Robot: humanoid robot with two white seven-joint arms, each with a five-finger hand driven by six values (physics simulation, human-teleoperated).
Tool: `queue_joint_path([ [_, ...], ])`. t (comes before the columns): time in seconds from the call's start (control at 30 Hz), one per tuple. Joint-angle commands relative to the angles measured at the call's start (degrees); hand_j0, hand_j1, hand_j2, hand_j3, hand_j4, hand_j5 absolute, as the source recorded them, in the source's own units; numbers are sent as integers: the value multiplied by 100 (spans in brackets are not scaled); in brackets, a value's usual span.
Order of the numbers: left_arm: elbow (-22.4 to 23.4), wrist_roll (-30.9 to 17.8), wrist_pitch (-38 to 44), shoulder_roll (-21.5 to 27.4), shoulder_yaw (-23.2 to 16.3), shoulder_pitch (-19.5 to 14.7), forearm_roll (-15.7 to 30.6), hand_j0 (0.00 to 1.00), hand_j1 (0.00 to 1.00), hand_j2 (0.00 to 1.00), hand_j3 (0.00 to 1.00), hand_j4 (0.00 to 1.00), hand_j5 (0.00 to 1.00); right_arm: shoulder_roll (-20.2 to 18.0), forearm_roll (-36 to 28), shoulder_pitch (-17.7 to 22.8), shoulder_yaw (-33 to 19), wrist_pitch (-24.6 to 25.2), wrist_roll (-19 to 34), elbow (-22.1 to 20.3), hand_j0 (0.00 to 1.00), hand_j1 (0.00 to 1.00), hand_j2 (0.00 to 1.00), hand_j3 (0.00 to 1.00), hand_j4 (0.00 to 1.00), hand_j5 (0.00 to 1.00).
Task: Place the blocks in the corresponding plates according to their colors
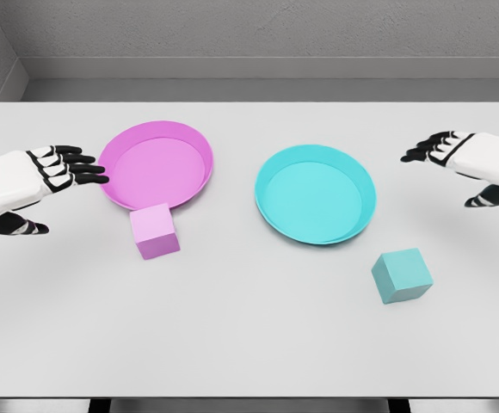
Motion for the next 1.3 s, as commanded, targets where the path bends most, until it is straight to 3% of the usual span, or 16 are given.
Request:
queue_joint_path([
  [0.0, -2, -1, 1, 9, -2, 0, 36, 100, 100, 100, 100, 100, 100, -2, -21, 0, -23, 15, -1, -5, 100, 100, 100, 100, 100, 100],
  [0.13, -2, -9, 1, 9, -37, -35, 18, 100, 100, 100, 100, 100, 100, -11, -21, -18, -41, 15, -1, -5, 100, 100, 100, 100, 100, 100],
  [0.27, 16, -124, 1, -369, -872, -685, -588, 100, 100, 100, 100, 100, 100, -46, -3, 88, -15, 15, 8, -172, 100, 100, 100, 100, 100, 100],
  [0.33, 7, -132, 1, -404, -1039, -817, -659, 100, 100, 100, 100, 100, 100, -46, 277, 395, -15, 15, 114, -628, 100, 100, 100, 100, 100, 100],
  [0.4, 7, -132, 1, -465, -1065, -940, -650, 100, 100, 100, 100, 100, 100, -46, 480, 677, -15, 15, 122, -910, 100, 100, 100, 100, 100, 100],
  [0.47, 16, -519, 1, -580, -1065, -993, -676, 100, 100, 100, 100, 100, 100, -196, 489, 686, -15, 15, 123, -910, 100, 100, 100, 100, 100, 100],
  [0.57, 192, -563, 1, -606, -1065, -1116, -790, 100, 100, 100, 100, 100, 100, -345, 489, 721, -23, 15, 131, -919, 100, 100, 100, 100, 100, 100],
  [0.67, 200, -765, 1, -940, -1065, -1301, -1414, 100, 100, 100, 100, 100, 100, -372, 480, 843, -23, 15, 131, -1095, 100, 100, 100, 100, 100, 100],
  [0.73, 192, -888, 1, -984, -1065, -1415, -1423, 100, 100, 100, 100, 100, 100, -389, 480, 940, -32, 15, 123, -1306, 100, 100, 100, 100, 100, 100],
  [0.87, 200, -1398, 1, -1274, -1065, -1485, -1450, 100, 100, 100, 100, 100, 100, -521, 480, 958, -41, 15, 122, -1323, 100, 100, 100, 100, 100, 100],
  [1.03, 192, -1407, 1, -1476, -1101, -1538, -1898, 100, 100, 100, 100, 100, 100, -565, 471, 1055, -6, 15, 122, -1323, 100, 100, 100, 100, 100, 100],
  [1.17, 174, -1407, 1, -1608, -1100, -1714, -1968, 100, 100, 100, 100, 100, 100, -582, 471, 1055, 170, 15, 122, -1332, 100, 100, 100, 100, 100, 100],
  [1.27, 183, -1407, 1, -1898, -1101, -1749, -2328, 100, 100, 100, 100, 100, 100, -635, 480, 1055, 302, 15, 122, -1332, 100, 100, 100, 100, 100, 100],
])
